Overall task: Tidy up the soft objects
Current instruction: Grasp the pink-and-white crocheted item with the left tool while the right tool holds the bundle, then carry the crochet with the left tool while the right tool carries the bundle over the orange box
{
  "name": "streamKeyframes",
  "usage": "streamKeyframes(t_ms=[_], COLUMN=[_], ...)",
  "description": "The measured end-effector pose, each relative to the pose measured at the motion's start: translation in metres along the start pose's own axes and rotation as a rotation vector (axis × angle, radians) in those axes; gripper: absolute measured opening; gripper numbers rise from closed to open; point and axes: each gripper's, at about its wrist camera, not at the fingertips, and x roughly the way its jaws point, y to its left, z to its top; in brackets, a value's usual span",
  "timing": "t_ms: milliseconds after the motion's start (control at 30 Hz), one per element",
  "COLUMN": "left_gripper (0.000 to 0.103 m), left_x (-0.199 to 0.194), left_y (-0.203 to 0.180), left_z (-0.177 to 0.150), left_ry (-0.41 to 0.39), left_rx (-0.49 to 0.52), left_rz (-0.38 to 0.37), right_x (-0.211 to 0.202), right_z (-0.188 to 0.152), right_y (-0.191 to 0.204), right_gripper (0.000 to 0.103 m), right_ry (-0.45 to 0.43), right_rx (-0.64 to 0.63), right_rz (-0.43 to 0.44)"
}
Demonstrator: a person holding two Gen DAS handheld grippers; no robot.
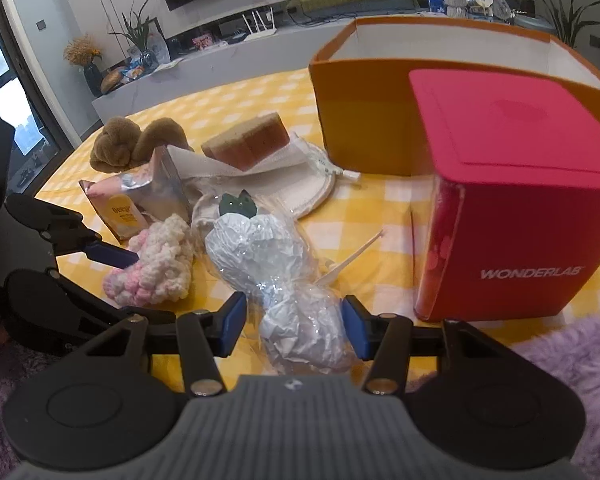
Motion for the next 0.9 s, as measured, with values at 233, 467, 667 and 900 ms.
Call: streamKeyframes(t_ms=[233,467,667,900], left_gripper=[0.051,0.032,0.032,0.032], left_x=[-0.001,-0.025,-0.063,-0.105], left_y=[0.015,0.023,0.026,0.026], left_z=[-0.004,-0.016,-0.038,-0.059], left_ry=[-0.023,-0.118,-0.265,-0.372], left_rx=[-0.094,-0.189,-0.359,-0.535], left_rz=[-0.004,0.016,-0.044,-0.163], right_x=[0.007,0.005,-0.005,-0.034], right_z=[0.000,0.000,-0.001,0.002], right_y=[0.001,0.001,0.002,0.005], right_gripper=[0.053,0.053,0.053,0.053], right_ry=[0.008,-0.001,-0.036,-0.119], right_rx=[-0.001,-0.002,0.002,-0.002], right_rz=[0.006,0.008,0.019,0.048])
